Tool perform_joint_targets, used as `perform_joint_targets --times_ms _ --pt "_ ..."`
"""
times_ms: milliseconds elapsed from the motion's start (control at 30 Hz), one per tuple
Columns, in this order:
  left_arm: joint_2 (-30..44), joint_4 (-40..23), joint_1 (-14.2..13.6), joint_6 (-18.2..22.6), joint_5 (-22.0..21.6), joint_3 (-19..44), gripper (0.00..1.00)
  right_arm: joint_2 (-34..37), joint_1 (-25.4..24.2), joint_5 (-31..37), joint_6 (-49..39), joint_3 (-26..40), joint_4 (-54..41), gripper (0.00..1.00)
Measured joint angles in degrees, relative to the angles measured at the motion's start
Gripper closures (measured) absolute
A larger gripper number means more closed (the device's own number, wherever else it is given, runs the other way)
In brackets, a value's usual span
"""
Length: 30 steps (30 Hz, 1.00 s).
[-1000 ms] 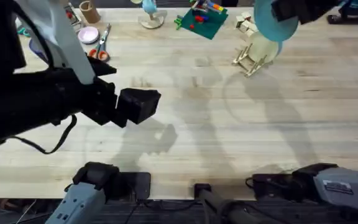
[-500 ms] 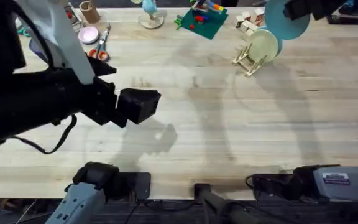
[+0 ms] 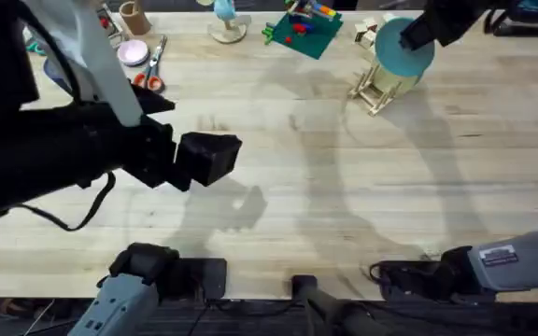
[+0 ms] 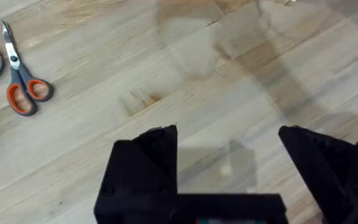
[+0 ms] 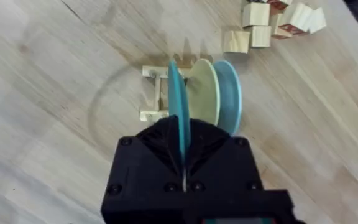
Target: Pick up the plates from the table one by one and place each into a slot on the dish rack.
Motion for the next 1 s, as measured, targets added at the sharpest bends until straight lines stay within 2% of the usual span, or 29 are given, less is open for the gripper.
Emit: perform_joint_targets --times_ms 467,1000 --pt "0.0 0.0 0.0 0.0 0.0 0.0 0.008 4.73 -0.04 0.0 -0.38 0.0 2.58 0.972" --pt "0.0 0.0 0.0 0.0 0.0 0.0 0.006 6.31 -0.44 1.12 -0.82 0.0 3.5 0.972"
